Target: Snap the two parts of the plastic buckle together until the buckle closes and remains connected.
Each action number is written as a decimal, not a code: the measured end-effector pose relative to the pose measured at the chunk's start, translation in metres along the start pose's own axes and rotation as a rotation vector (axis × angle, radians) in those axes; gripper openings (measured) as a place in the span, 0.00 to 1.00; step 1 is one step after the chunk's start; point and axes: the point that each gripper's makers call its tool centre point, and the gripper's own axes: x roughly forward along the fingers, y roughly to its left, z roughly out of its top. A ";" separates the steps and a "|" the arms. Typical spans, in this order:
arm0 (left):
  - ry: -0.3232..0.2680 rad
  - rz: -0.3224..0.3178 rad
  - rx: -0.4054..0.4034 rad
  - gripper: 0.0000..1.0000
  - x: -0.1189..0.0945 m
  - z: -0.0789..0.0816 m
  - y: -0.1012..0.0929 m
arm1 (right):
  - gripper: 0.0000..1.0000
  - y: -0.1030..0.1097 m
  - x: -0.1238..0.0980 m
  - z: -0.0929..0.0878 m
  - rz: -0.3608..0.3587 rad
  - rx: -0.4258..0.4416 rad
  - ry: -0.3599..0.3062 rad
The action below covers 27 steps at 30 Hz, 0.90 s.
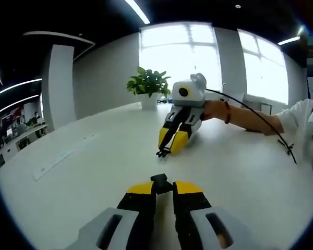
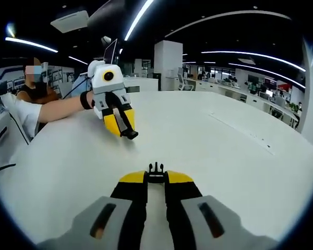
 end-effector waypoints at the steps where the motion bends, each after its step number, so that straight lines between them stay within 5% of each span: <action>1: 0.003 -0.006 0.002 0.11 0.000 -0.001 -0.001 | 0.12 0.001 0.000 0.000 0.000 -0.003 0.003; 27: 0.009 -0.110 -0.001 0.12 -0.002 -0.003 -0.017 | 0.12 0.026 0.007 0.010 0.106 -0.037 -0.012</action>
